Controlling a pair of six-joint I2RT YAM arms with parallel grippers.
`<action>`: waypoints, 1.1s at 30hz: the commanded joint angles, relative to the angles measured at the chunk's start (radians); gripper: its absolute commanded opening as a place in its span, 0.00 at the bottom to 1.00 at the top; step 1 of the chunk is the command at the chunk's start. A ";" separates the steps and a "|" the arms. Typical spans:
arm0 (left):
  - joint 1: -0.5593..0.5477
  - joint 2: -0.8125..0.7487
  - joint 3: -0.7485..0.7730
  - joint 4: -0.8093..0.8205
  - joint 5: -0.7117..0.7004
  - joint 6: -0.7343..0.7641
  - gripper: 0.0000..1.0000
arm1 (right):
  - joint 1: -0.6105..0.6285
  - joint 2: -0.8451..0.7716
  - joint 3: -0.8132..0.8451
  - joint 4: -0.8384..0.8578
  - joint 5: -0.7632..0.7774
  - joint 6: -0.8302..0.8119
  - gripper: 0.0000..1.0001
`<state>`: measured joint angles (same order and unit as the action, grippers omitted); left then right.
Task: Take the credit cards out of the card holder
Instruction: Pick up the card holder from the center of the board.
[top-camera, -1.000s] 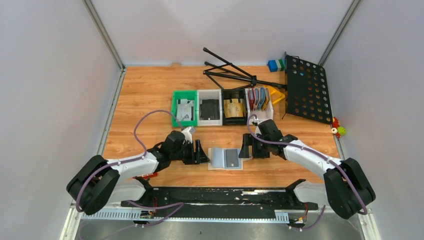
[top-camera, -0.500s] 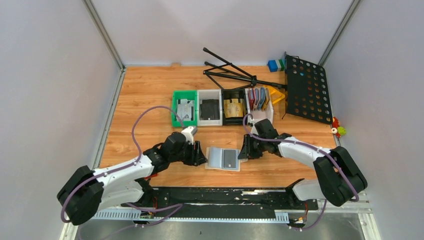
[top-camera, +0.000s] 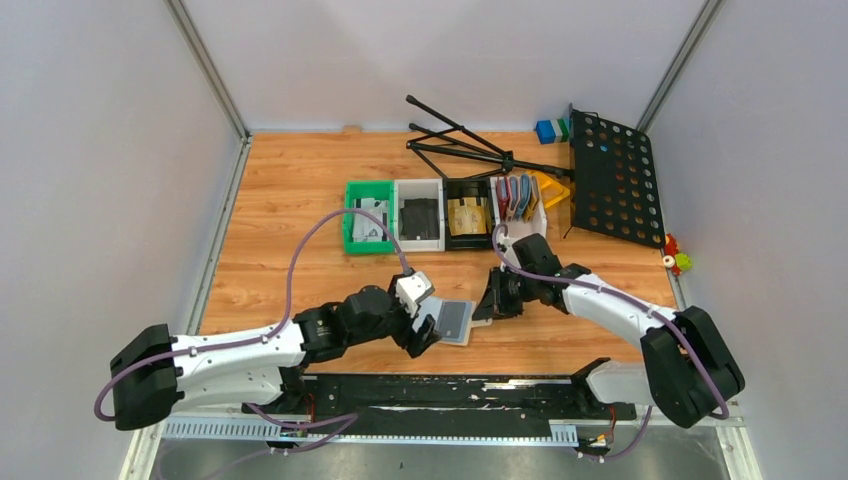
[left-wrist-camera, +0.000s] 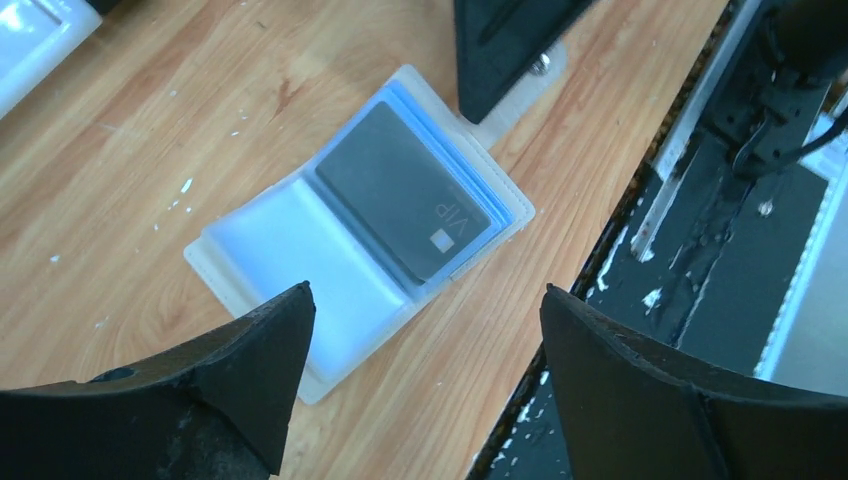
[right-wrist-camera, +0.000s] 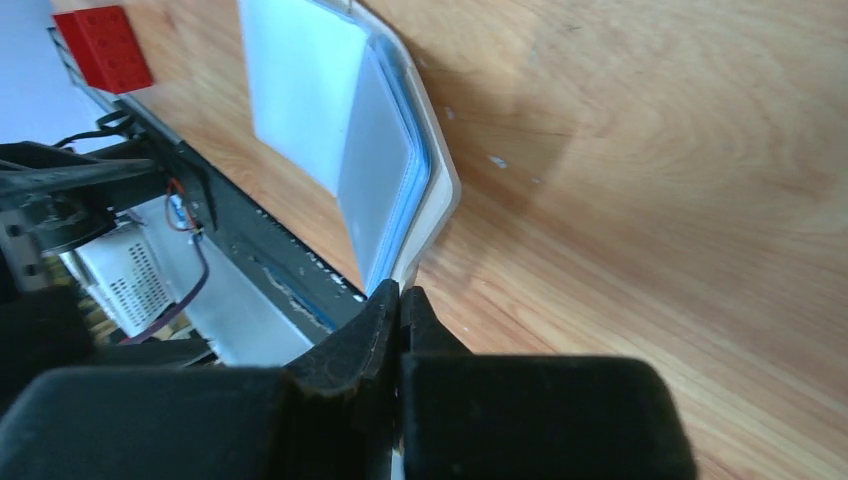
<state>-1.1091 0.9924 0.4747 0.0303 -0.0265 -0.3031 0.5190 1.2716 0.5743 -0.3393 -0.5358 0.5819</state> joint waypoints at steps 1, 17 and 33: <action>-0.060 -0.002 -0.090 0.247 -0.069 0.206 0.92 | -0.005 0.049 0.076 -0.013 -0.108 0.074 0.00; -0.153 0.288 -0.070 0.450 -0.005 0.290 0.93 | -0.006 0.099 0.129 0.006 -0.190 0.123 0.00; -0.189 0.414 -0.066 0.504 -0.253 0.133 0.71 | -0.006 0.097 0.066 0.089 -0.223 0.140 0.10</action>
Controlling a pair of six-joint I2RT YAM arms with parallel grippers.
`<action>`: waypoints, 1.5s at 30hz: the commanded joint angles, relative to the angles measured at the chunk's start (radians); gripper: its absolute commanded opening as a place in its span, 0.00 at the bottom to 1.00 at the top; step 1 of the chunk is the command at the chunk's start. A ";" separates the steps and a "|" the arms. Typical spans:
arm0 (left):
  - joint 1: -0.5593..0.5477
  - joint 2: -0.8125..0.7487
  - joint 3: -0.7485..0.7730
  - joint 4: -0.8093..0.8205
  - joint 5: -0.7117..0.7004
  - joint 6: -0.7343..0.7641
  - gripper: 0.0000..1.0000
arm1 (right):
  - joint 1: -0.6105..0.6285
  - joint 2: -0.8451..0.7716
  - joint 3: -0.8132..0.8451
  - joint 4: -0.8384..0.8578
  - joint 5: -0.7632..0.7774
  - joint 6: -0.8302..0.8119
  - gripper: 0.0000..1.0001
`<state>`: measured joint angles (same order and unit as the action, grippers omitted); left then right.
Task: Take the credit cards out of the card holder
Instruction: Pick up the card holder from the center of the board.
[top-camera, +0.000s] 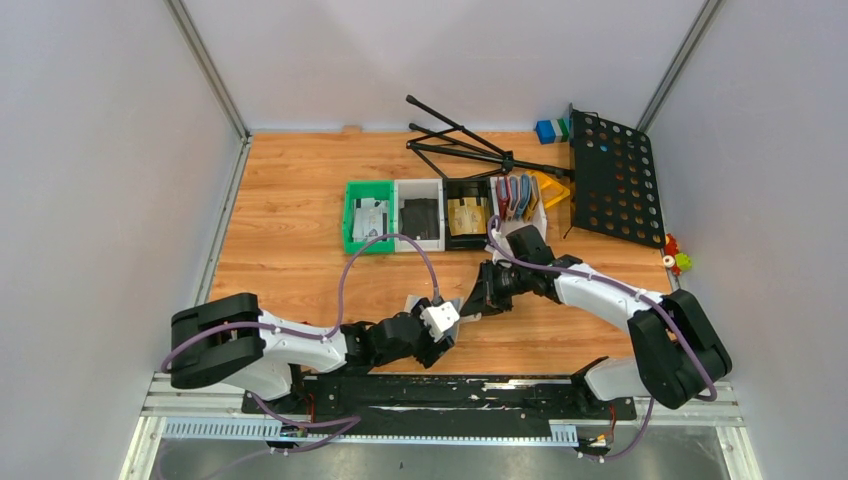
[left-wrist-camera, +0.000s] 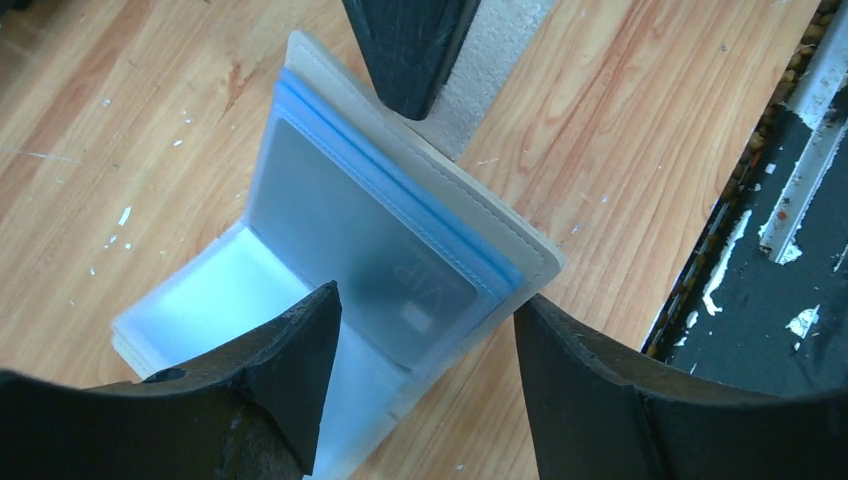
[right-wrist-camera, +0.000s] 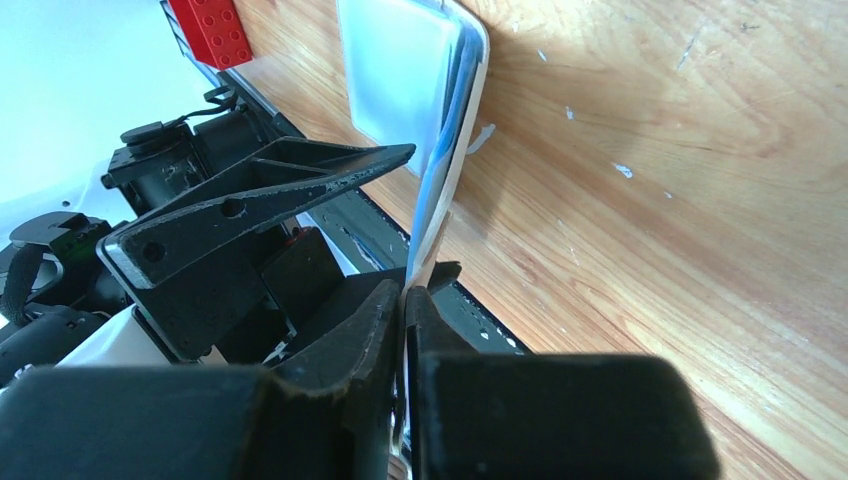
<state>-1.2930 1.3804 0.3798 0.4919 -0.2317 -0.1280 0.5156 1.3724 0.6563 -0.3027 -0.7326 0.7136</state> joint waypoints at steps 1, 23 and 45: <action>-0.006 0.035 0.029 0.045 -0.042 -0.052 0.67 | -0.002 0.000 -0.020 0.056 -0.027 0.008 0.12; 0.009 0.028 -0.056 0.151 -0.020 -0.151 0.45 | 0.005 0.059 -0.095 0.235 0.042 0.077 0.88; 0.078 -0.070 -0.064 0.112 0.213 -0.238 0.77 | 0.055 0.083 -0.089 0.279 0.118 0.059 0.12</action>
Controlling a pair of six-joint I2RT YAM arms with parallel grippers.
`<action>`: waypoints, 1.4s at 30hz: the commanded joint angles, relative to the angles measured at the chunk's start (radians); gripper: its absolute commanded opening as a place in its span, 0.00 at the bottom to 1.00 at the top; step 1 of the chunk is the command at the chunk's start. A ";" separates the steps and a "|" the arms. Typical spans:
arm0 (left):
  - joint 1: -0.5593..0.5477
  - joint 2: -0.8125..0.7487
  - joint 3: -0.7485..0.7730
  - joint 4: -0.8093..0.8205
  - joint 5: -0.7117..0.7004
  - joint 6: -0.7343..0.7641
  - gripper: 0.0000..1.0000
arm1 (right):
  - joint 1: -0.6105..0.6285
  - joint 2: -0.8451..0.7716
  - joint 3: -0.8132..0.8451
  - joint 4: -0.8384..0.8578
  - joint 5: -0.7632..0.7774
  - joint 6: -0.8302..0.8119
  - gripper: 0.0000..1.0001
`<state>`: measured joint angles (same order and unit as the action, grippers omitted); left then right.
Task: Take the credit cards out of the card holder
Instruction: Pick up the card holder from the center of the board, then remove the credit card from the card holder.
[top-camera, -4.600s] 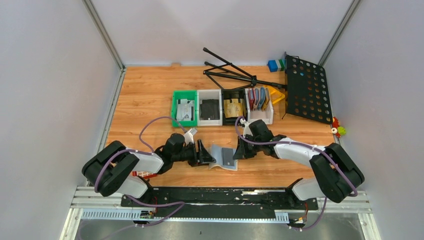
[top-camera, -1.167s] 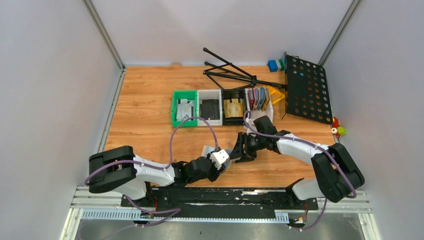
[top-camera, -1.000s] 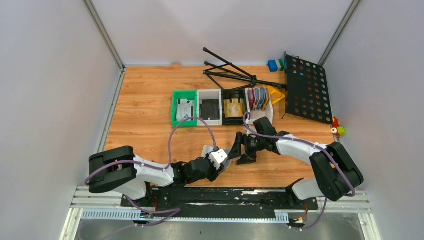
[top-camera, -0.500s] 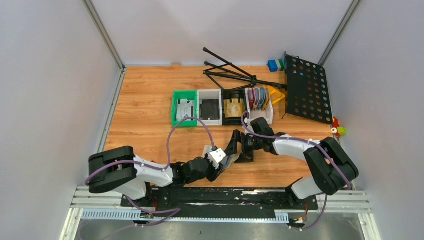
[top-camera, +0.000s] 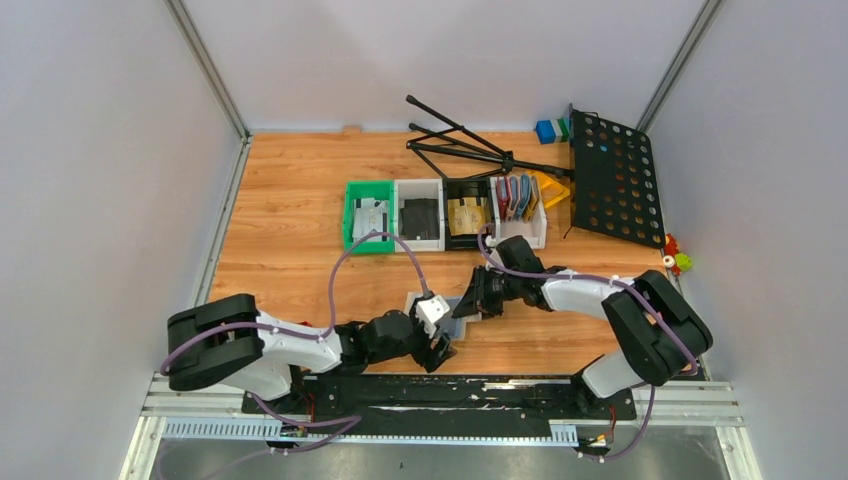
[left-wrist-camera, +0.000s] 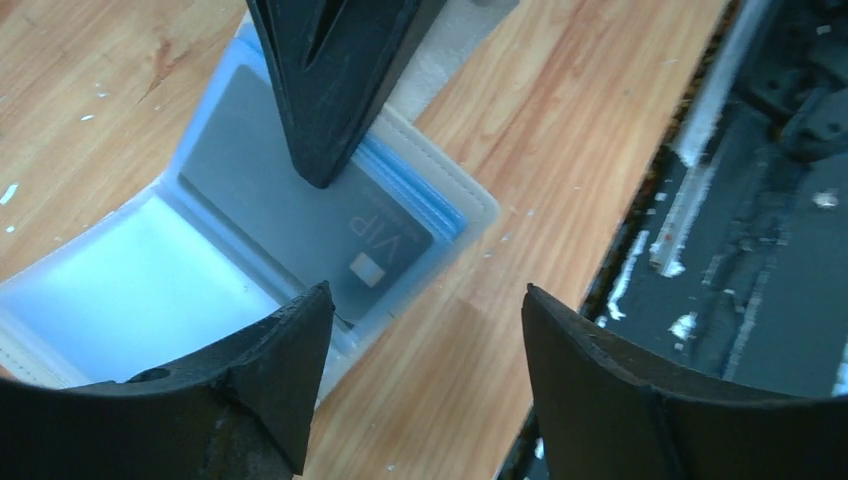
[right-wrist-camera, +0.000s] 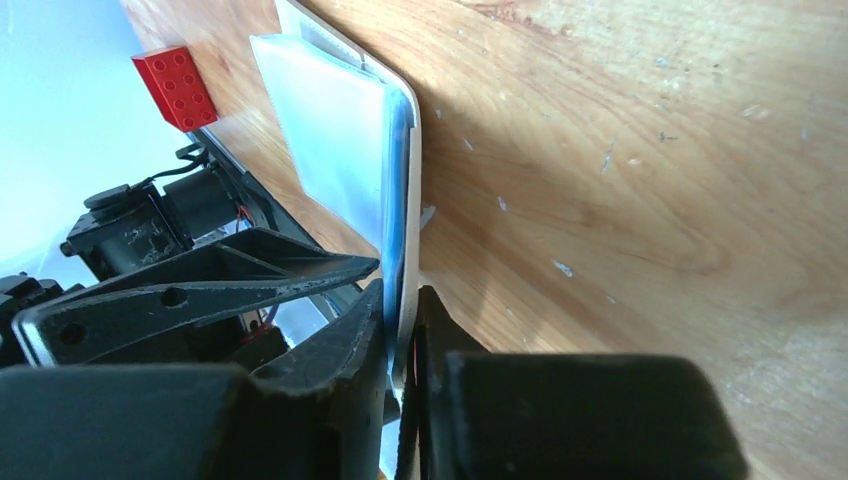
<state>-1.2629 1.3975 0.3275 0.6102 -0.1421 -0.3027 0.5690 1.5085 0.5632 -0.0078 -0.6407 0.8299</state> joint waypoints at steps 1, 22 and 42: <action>0.073 -0.118 -0.028 -0.002 0.157 -0.094 0.78 | 0.002 -0.058 0.001 -0.011 0.028 -0.069 0.08; 0.586 -0.708 -0.154 -0.258 0.512 -0.443 1.00 | -0.001 -0.351 0.055 -0.020 -0.179 -0.298 0.00; 0.609 -0.781 -0.233 -0.340 0.533 -0.652 1.00 | -0.002 -0.425 0.038 -0.001 -0.245 -0.234 0.00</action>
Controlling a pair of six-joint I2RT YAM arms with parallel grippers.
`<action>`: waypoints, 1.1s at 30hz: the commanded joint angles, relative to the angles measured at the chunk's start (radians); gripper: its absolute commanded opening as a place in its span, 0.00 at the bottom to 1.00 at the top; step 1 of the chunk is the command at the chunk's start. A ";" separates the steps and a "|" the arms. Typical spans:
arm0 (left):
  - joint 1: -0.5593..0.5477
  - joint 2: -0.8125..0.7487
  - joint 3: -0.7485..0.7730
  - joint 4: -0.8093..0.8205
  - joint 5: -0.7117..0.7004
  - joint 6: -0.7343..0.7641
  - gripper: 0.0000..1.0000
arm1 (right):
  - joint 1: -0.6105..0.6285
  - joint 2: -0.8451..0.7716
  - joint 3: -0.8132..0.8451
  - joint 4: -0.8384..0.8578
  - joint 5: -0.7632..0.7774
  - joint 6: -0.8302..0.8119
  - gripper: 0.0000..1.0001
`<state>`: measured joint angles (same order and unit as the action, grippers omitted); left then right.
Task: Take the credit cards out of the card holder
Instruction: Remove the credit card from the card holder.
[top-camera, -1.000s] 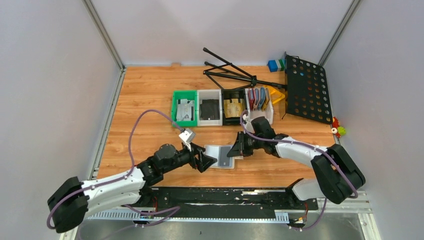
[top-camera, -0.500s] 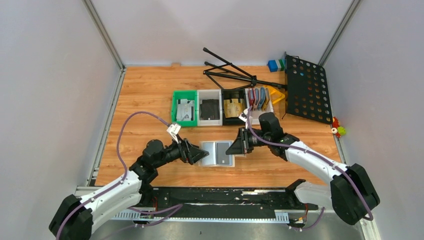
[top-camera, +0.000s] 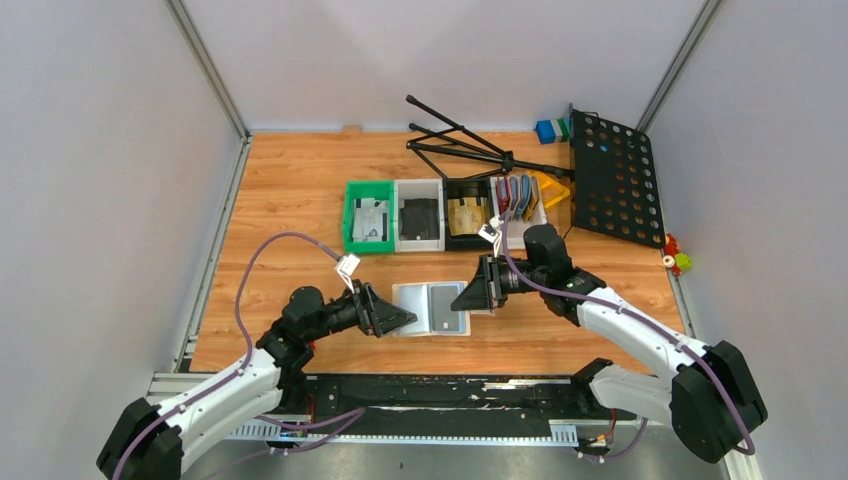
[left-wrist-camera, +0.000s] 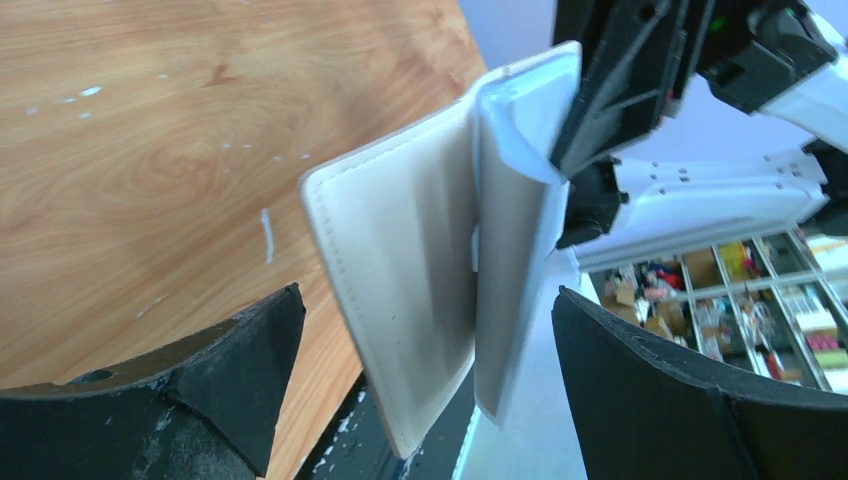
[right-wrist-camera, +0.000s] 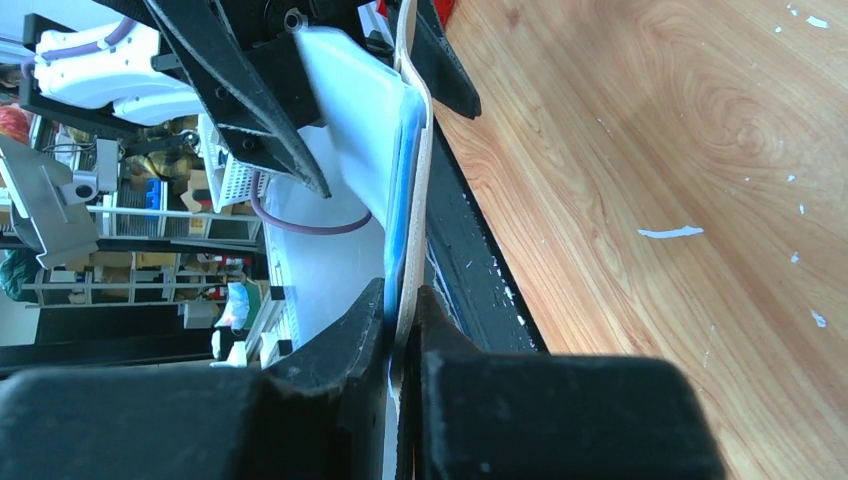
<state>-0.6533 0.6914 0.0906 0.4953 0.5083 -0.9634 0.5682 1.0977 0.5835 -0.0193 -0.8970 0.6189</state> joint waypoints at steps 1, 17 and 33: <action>0.000 -0.096 0.004 -0.262 -0.154 0.005 1.00 | -0.001 -0.013 0.015 0.001 0.011 -0.024 0.00; 0.000 -0.064 -0.047 0.166 0.009 -0.081 0.33 | 0.017 0.051 -0.015 0.136 0.004 0.053 0.04; -0.001 -0.167 -0.066 0.108 -0.092 -0.123 0.00 | 0.032 -0.048 -0.202 0.285 0.153 0.182 0.46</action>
<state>-0.6533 0.5632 0.0257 0.5964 0.4534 -1.0729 0.5953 1.1130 0.3946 0.1783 -0.7929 0.7666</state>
